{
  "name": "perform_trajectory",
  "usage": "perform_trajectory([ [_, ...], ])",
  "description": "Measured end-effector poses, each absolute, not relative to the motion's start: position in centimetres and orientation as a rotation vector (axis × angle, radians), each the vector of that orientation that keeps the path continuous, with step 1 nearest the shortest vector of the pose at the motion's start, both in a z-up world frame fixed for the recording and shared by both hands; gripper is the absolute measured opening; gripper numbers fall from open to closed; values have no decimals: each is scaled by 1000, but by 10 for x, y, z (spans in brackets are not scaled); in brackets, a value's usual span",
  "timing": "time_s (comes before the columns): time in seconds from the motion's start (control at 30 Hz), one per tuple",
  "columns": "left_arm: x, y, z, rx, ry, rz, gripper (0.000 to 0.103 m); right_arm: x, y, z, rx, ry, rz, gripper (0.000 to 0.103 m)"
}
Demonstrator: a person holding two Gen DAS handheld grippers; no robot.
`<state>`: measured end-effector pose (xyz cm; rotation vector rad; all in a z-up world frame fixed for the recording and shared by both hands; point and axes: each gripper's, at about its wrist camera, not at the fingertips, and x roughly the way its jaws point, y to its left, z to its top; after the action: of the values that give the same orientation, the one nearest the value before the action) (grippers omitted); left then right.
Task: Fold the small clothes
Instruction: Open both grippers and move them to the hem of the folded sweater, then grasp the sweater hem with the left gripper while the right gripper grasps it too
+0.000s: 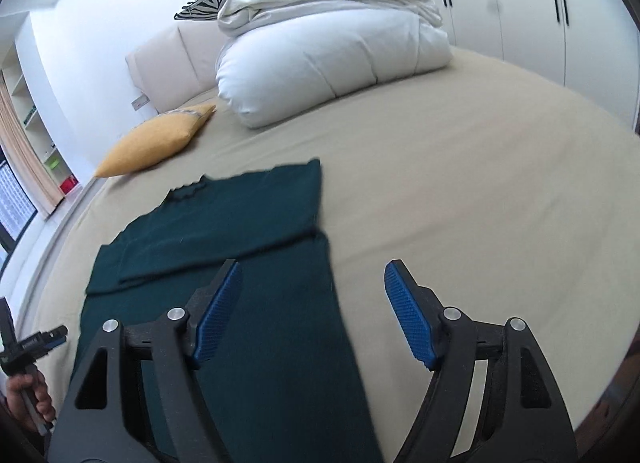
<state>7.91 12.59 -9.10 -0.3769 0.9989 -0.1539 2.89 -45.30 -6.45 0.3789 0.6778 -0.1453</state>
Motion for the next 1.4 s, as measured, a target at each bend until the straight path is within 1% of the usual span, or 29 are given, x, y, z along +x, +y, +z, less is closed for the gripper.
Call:
perform_trajectory([
  [0.13,33,128,-100,-399,1057,-198,65,-16,-447,-80,386,720,-153,72],
  [0.23,9,127,-101,-393,1067,-212,65,-45,-448,-95,414,746,-164,73],
  [0.4,-14,128,-102,-443,1103,-268,65,-89,-457,-106,466,791,-147,73],
  [0.5,-22,127,-103,-455,1123,-304,65,-104,-468,-115,578,831,-59,73],
  [0.7,-38,128,-109,-525,1182,-372,65,-125,-483,-143,726,946,-3,72],
  [0.93,-47,137,-116,-629,1231,-410,65,-148,-495,-154,851,936,44,72],
  [1.2,-52,143,-127,-779,1276,-437,65,-148,-493,-157,899,938,99,65],
  [1.27,-52,142,-129,-802,1281,-438,61,-147,-493,-156,901,939,107,63],
  [1.33,-49,144,-131,-814,1287,-431,54,-148,-494,-156,906,941,110,61],
  [1.4,-48,147,-133,-813,1291,-419,36,-149,-494,-156,909,946,107,58],
])
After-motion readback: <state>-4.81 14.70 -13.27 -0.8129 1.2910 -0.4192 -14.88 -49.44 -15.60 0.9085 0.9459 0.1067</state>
